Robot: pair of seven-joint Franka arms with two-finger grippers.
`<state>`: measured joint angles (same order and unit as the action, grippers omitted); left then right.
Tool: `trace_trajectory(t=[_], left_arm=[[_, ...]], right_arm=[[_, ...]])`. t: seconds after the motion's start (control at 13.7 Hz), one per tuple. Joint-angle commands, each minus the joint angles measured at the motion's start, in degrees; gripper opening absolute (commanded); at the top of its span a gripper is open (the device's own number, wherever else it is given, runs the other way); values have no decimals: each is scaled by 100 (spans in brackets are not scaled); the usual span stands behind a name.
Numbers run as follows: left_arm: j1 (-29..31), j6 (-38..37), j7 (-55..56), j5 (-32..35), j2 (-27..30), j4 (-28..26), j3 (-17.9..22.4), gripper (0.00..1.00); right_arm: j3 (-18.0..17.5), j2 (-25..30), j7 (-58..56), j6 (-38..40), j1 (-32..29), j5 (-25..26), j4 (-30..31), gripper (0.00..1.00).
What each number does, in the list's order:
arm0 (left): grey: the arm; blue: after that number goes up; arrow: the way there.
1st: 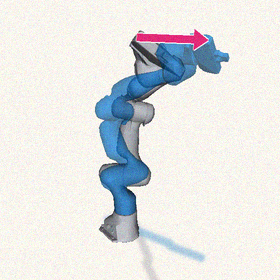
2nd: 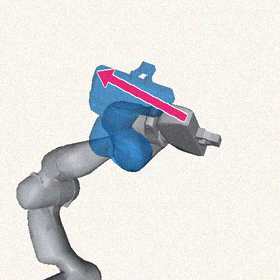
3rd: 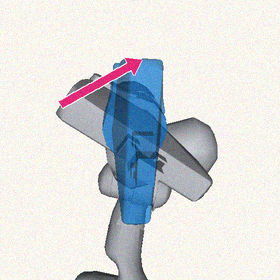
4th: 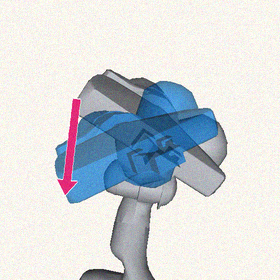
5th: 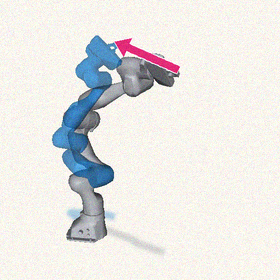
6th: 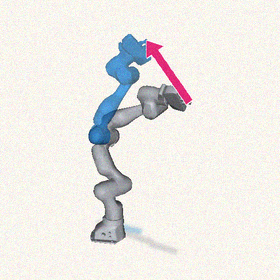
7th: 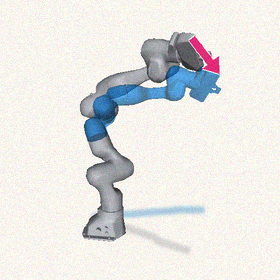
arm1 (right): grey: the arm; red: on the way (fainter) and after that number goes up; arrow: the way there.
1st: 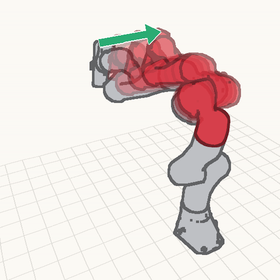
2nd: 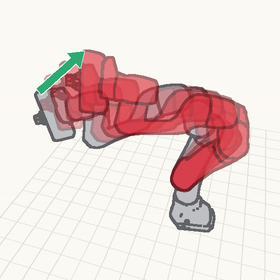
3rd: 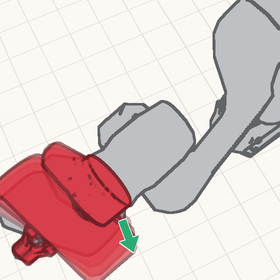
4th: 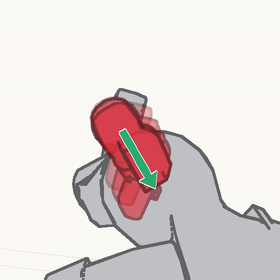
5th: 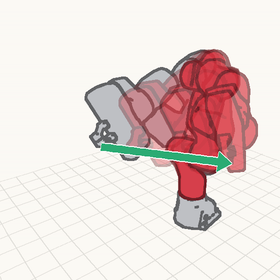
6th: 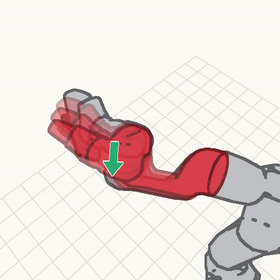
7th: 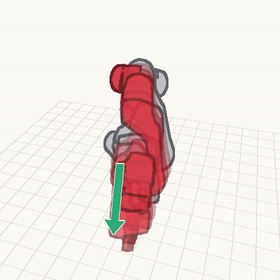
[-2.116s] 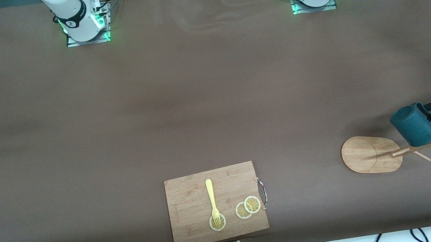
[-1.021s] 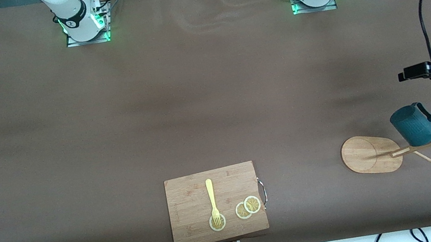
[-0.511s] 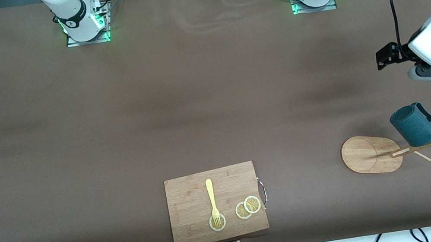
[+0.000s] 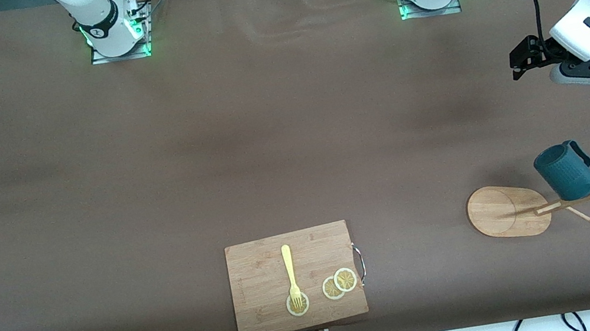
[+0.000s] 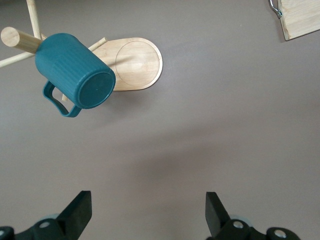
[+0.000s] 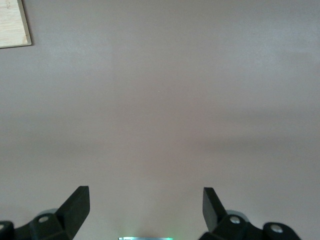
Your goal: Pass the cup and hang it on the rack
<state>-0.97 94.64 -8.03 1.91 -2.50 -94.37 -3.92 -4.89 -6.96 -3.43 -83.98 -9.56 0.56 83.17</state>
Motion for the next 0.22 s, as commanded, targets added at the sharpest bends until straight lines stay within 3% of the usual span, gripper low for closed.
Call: trace_trajectory(t=[0.0,0.15], left_arm=[[-105,107,-85,-112,118,-125,172,100],[-114,107,-76,-112,118,-134,172,100]], right_arm=[[-21,-69,-96,40,-37,41,-152,100],[-21,-69,-96,40,-28,41,-152,100]])
